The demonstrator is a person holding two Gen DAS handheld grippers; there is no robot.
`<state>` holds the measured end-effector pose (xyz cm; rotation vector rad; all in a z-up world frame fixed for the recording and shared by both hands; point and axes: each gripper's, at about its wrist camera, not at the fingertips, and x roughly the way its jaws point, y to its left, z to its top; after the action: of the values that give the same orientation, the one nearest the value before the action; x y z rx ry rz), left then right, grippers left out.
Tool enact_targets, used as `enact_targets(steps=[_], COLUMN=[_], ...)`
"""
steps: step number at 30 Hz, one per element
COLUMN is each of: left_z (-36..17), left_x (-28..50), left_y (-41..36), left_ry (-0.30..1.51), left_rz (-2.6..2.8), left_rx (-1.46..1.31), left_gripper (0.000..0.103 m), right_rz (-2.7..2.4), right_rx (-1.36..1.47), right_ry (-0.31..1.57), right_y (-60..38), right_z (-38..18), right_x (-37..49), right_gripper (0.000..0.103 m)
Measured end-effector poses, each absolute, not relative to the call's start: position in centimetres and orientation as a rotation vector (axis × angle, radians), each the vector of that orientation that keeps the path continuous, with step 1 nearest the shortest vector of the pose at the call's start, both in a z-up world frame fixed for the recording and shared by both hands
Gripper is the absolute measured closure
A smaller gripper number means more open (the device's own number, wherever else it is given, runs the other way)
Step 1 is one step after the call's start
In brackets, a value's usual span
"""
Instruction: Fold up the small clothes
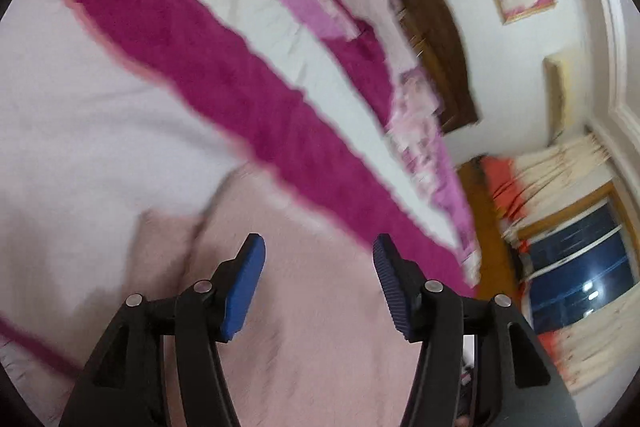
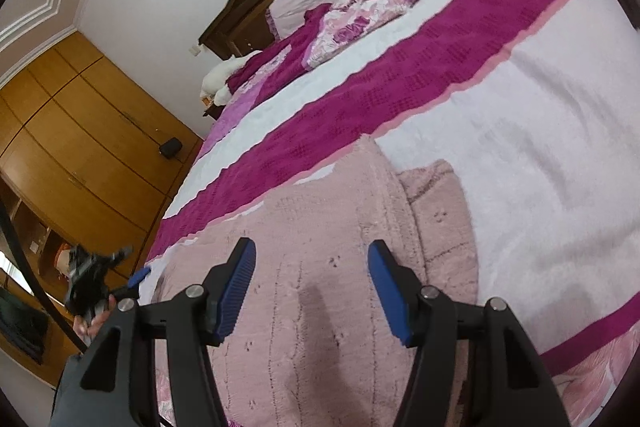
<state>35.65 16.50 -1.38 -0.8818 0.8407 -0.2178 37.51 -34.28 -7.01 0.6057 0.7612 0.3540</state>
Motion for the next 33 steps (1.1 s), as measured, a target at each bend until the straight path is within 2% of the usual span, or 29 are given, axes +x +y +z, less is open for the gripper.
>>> enact_targets(steps=[9, 16, 17, 18, 19, 20, 21, 23, 30, 31, 33], left_z=[-2.1, -2.4, -2.4, -2.4, -2.4, -2.4, -2.3, -2.4, -3.1, -3.0, -2.7], left_x=[26.2, 25.2, 25.4, 25.5, 25.5, 25.4, 25.3, 25.1, 25.0, 24.9, 24.7], left_y=[15.7, 15.1, 15.0, 14.8, 14.7, 14.6, 14.5, 14.3, 14.5, 14.4, 14.2], left_ry=[0.977, 0.978, 0.975, 0.972, 0.967, 0.970, 0.971, 0.968, 0.997, 0.991, 0.986], left_rz=[-0.076, -0.111, -0.113, -0.116, -0.128, -0.123, -0.110, -0.097, -0.094, -0.094, -0.098], left_rx=[-0.606, -0.601, -0.608, -0.613, -0.614, -0.601, -0.585, -0.560, -0.588, -0.581, -0.558], left_gripper=[0.071, 0.071, 0.071, 0.078, 0.086, 0.099, 0.103, 0.103, 0.102, 0.103, 0.103], right_rz=[0.364, 0.307, 0.294, 0.287, 0.292, 0.296, 0.299, 0.295, 0.266, 0.286, 0.298], right_rx=[0.499, 0.363, 0.353, 0.351, 0.353, 0.352, 0.349, 0.338, 0.351, 0.347, 0.307], right_ry=[0.721, 0.811, 0.819, 0.820, 0.823, 0.826, 0.826, 0.835, 0.848, 0.859, 0.876], right_y=[-34.6, -34.4, -34.5, -34.5, -34.5, -34.5, -34.4, -34.4, -34.8, -34.6, -33.9], right_z=[-4.4, -6.2, -6.4, -6.6, -6.7, -6.8, -6.8, -7.0, -7.5, -7.8, -7.8], right_x=[32.6, 31.7, 31.7, 31.7, 31.8, 31.9, 31.9, 31.8, 31.7, 31.8, 31.8], right_gripper=[0.041, 0.045, 0.049, 0.054, 0.065, 0.073, 0.075, 0.080, 0.079, 0.095, 0.096])
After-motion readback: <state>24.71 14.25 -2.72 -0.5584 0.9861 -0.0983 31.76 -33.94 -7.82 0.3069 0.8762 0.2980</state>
